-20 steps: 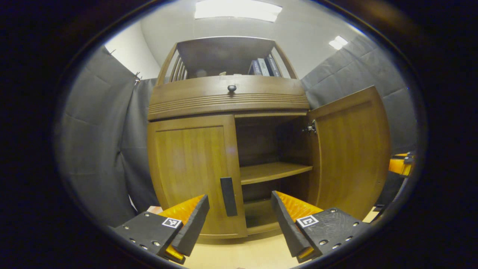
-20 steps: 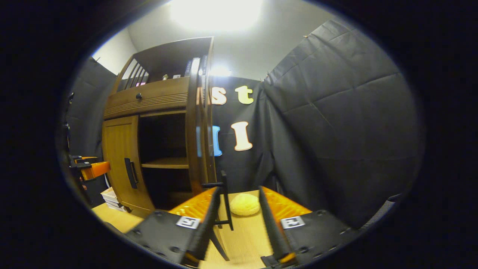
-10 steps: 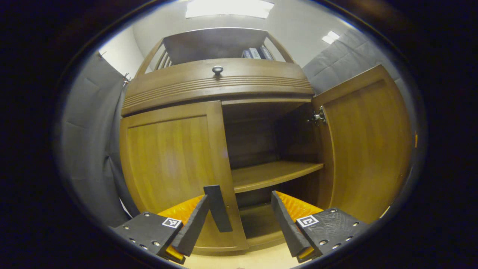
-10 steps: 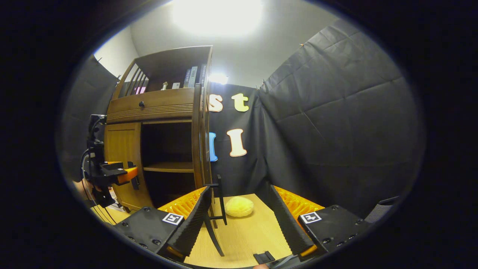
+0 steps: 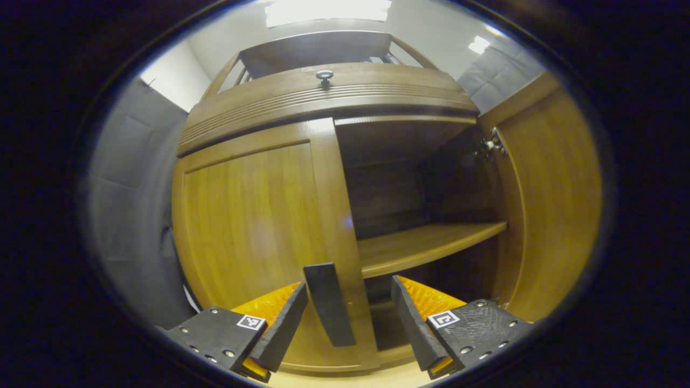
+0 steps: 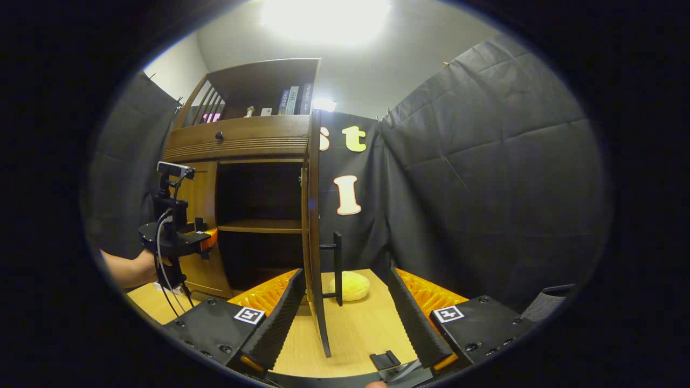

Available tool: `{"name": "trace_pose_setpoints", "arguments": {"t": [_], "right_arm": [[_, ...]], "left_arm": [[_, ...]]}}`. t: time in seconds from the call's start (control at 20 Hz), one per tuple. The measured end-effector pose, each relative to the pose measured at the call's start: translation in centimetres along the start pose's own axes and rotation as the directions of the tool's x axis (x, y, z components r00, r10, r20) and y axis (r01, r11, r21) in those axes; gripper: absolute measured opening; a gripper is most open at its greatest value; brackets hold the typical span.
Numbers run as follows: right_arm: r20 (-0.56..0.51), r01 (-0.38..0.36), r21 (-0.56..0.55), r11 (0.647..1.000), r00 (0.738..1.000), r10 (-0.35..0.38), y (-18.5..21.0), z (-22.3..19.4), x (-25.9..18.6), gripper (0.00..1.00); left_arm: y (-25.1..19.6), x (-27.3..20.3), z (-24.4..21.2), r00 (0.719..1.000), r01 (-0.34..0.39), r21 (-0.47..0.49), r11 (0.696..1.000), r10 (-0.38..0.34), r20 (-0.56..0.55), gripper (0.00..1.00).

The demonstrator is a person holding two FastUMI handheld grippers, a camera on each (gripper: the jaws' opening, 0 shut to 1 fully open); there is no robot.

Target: Open the right door of the double-door shoe cabinet with the right hand, and open the left door with the left hand.

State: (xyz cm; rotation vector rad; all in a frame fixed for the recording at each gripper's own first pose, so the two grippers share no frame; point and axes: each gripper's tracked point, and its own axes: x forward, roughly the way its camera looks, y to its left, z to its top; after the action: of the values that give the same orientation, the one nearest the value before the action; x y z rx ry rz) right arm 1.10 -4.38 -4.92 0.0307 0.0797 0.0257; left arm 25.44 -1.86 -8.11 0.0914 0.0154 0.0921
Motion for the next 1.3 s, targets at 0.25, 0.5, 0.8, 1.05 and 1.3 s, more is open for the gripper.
{"name": "trace_pose_setpoints", "arguments": {"t": [0.25, 0.5, 0.8, 1.05, 1.3], "right_arm": [[0.002, 0.003, -0.003, 1.0, 1.0, -0.003, 0.1, -0.3, -0.3, 0.98], [0.003, -0.006, 0.014, 1.0, 1.0, 0.006, 0.0, -0.5, 0.0, 0.98], [0.003, -0.024, 0.03, 0.999, 1.0, 0.024, -0.3, -0.8, 0.0, 0.98], [0.009, -0.057, 0.028, 0.998, 0.998, 0.057, 0.0, -0.8, 0.3, 0.98], [0.025, -0.104, 0.05, 0.993, 0.994, 0.103, 1.0, -0.5, 1.1, 0.98]], "left_arm": [[1.1, 1.6, -2.5, 0.998, -0.013, -0.007, 1.0, 0.012, -0.068, 0.96], [2.2, 2.7, -2.6, 0.994, -0.031, -0.063, 0.998, 0.024, -0.107, 0.83], [1.1, 3.0, -3.3, 0.991, 0.018, -0.089, 0.996, -0.029, -0.13, 0.52], [1.0, 1.7, -2.9, 0.989, 0.02, -0.102, 0.995, -0.034, -0.145, 0.24], [2.5, -3.3, -2.6, 0.989, 0.006, -0.1, 0.995, -0.02, -0.147, 0.19]]}}
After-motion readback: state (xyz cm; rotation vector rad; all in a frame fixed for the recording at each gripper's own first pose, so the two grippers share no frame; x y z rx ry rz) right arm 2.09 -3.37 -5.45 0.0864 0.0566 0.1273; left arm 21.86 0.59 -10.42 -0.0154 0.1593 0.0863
